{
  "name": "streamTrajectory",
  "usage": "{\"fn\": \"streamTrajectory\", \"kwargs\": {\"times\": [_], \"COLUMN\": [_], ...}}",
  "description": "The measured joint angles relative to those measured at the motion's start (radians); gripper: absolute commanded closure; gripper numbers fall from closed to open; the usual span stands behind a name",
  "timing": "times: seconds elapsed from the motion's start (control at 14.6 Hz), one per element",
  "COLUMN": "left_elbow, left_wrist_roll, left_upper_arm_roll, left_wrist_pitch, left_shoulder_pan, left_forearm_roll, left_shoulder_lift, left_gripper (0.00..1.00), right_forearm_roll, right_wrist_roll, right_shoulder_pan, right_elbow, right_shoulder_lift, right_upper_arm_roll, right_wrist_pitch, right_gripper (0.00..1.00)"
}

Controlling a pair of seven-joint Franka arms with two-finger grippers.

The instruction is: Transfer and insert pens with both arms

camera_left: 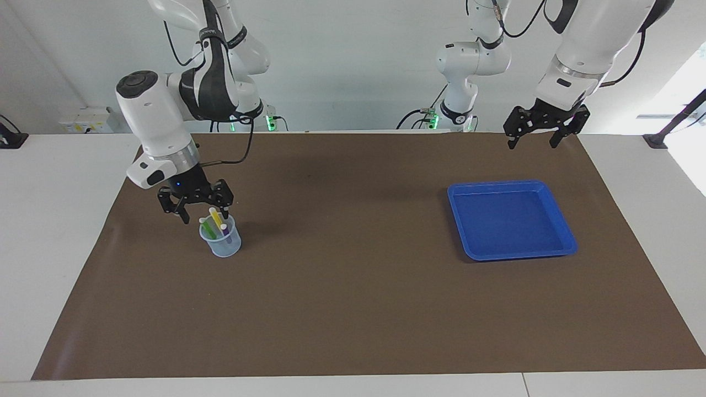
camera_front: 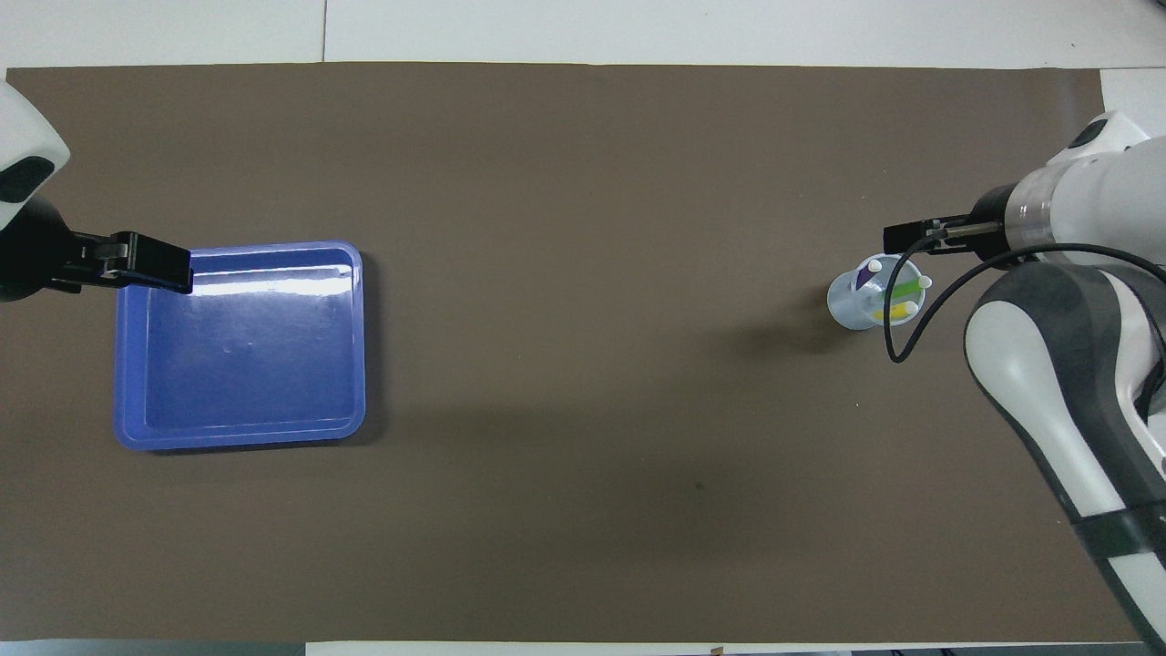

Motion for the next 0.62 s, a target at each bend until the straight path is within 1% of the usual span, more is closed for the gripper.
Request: {"fn": "streamTrajectory", "kwargs": {"times": [0.14,0.41,0.62], "left_elbow": [0.0,0.0,0.0], "left_wrist_roll": [0.0,0.0,0.0], "left_upper_arm_roll": [0.0,0.0,0.0], "left_wrist_pitch": [0.002,0.005,0.005], "left_shoulder_pan": [0.0,0.0,0.0], "left_forearm_roll": [-0.002,-0.003,-0.003], "left_shoulder_lift": [0.0,0.0,0.0], "left_gripper": [0.0,0.0,0.0], "right_forearm_roll": [-0.038,-0.046,-0.046], "right_wrist_roll": [0.026,0.049,0.05], "right_shoulder_pan": [0.0,0.0,0.0], "right_elbow": [0.068,0.207,0.24], "right_shoulder_lift": [-0.002,-0.01,-0.033], "right_upper_arm_roll": [-0.001,-0.001,0.002], "right_wrist_pitch": [-0.106,-0.297,-0.375], "right_gripper": [0.0,0.0,0.0]}}
